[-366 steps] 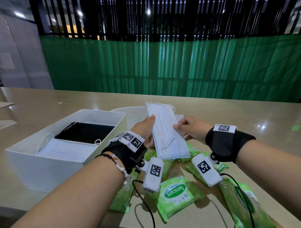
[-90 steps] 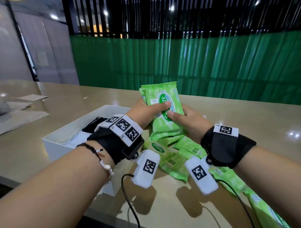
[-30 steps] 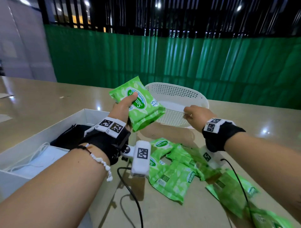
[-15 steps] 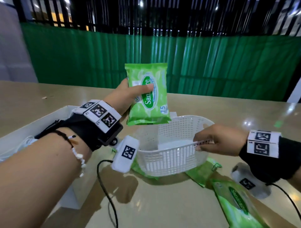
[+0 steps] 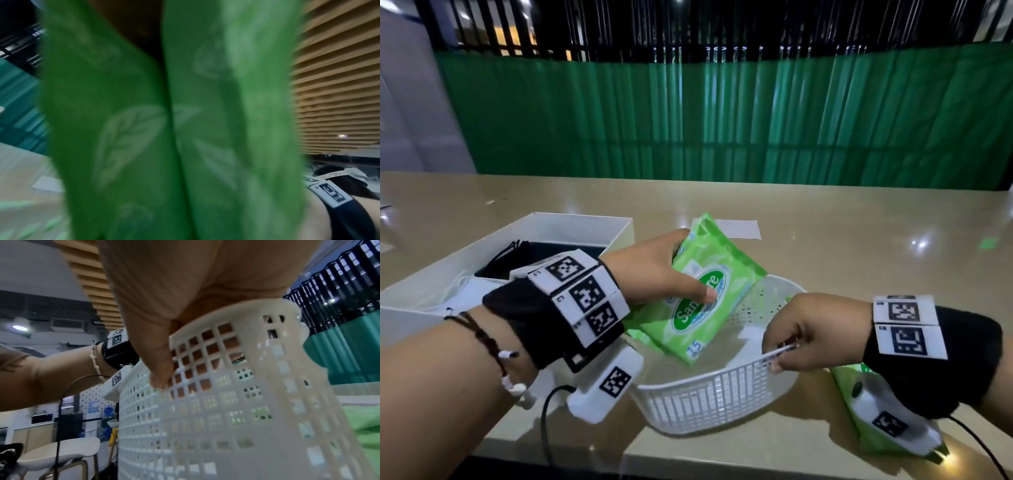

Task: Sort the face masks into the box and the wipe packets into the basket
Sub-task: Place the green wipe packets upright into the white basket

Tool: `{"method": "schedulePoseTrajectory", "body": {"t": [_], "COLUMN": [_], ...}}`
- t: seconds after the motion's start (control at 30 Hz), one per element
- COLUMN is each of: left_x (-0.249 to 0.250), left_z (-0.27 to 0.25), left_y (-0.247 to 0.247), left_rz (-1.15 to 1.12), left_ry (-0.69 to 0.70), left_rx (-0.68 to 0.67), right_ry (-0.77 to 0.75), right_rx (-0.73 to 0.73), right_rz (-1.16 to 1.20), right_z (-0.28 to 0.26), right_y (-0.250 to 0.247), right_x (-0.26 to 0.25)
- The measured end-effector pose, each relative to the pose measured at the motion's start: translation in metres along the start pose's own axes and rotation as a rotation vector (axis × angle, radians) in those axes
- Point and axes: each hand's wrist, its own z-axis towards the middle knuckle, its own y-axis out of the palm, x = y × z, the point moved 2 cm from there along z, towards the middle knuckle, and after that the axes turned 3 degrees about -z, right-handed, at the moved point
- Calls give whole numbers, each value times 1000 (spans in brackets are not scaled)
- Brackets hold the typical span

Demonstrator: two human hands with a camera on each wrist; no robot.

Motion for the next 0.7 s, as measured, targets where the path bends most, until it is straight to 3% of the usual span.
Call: {"method": "schedulePoseTrajectory", "body": {"t": [0.17,0.33,0.5,0.7], "left_x": [14,19,11,4], "left_z": [-12,-21,-27,-23], "left_y": [-13,-20,-17,-9], "left_rz": [5,2,112,282], "left_ry": [-10,-53,-121,-126], "left_rx": [-3,-16,-50,-39], "right_ry": [-131,-158,-54,38], "right_rx": [17,-44,-117,-96], "right_rz": [29,116,131,97], "right_z": [-4,5,12,10], "right_y": [-6,4,20,22], "right_x": [-18,-28,-21,-3]}}
